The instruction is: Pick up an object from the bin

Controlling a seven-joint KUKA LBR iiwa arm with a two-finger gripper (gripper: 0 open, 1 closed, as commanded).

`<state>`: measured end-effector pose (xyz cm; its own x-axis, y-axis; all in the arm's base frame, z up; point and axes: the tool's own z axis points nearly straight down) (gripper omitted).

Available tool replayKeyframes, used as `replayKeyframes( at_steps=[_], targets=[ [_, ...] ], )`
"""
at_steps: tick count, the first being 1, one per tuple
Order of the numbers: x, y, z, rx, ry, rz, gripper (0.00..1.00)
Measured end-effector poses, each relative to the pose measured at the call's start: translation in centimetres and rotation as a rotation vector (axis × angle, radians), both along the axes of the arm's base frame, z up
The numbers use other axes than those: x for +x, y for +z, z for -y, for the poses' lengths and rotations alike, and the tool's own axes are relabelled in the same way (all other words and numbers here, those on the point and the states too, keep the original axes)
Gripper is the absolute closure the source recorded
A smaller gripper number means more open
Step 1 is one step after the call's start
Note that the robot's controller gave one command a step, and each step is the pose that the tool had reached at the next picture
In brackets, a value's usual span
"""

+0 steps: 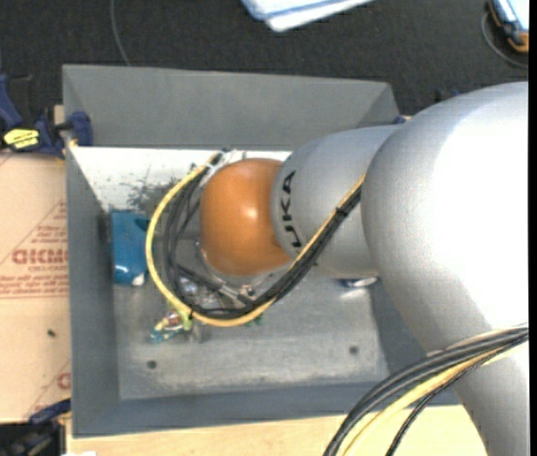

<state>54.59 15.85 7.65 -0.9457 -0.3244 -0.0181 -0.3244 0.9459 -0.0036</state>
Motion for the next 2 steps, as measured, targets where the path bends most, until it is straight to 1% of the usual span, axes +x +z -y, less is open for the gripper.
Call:
replayKeyframes(
  at_steps=[1, 2],
  targets=[
    [0.0, 0.0, 0.0, 0.000, 0.001, 0.000, 1.00],
    [2.5, 7.8, 0.5, -0.001, -0.001, 0.000, 1.00]
  ],
)
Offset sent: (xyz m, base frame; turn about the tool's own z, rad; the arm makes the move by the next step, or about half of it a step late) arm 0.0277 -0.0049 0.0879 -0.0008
